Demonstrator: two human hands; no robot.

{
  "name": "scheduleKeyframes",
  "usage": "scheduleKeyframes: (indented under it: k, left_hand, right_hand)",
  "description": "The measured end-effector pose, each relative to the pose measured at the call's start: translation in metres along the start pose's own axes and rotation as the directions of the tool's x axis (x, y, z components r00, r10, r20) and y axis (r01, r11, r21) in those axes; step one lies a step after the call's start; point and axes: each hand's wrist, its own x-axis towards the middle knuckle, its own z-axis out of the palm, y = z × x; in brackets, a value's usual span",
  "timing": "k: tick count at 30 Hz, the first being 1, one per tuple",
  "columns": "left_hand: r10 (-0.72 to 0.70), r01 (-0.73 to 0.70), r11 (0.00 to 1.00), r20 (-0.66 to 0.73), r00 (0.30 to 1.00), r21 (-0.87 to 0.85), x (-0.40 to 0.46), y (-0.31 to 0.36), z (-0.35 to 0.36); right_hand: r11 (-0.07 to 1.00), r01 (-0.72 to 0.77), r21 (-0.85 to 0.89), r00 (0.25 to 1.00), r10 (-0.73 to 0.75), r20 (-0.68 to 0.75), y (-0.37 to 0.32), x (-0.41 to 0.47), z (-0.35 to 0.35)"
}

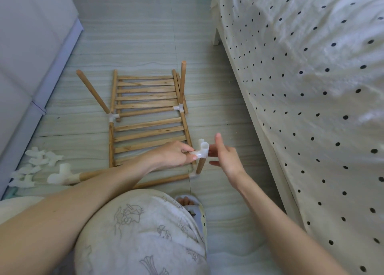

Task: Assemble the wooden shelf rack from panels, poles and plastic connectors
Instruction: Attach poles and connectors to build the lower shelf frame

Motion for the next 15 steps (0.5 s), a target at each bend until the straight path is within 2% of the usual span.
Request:
scheduleKeyframes:
  k: [2, 6, 7, 10, 15]
  left_hand:
    - [0.018, -0.018, 0.999, -0.003, 1.0, 0.038, 0.0, -0.001, 0.0]
    - [0.045, -0.046, 0.995, 0.006, 0.999, 0.086, 0.0, -0.002, -0.001]
    - [0.041, -0.042, 0.996, 0.012, 0.999, 0.08, 0.001, -0.001, -0.002]
    - [0.034, -0.036, 0.997, 0.032, 0.999, 0.061, 0.005, -0.001, -0.003]
    - [0.057, -0.06, 0.994, 0.04, 0.998, 0.094, 0.012, -0.004, 0.003]
  right_hand:
    - [0.993, -0.046, -0.112, 0.999, 0.044, -0.013, -0.021, 0.009, 0.006]
    - [0.918, -0.275, -0.286, 0.961, 0.274, -0.047, -0.043, 0.029, 0.025]
    - [0.896, -0.297, -0.331, 0.954, 0.292, -0.065, -0.044, 0.033, 0.028]
    - [0.858, -0.237, -0.456, 0.971, 0.22, -0.09, -0.043, 0.039, 0.033]
    - [0.867, -0.156, -0.473, 0.986, 0.106, -0.131, -0.027, 0.039, 0.035]
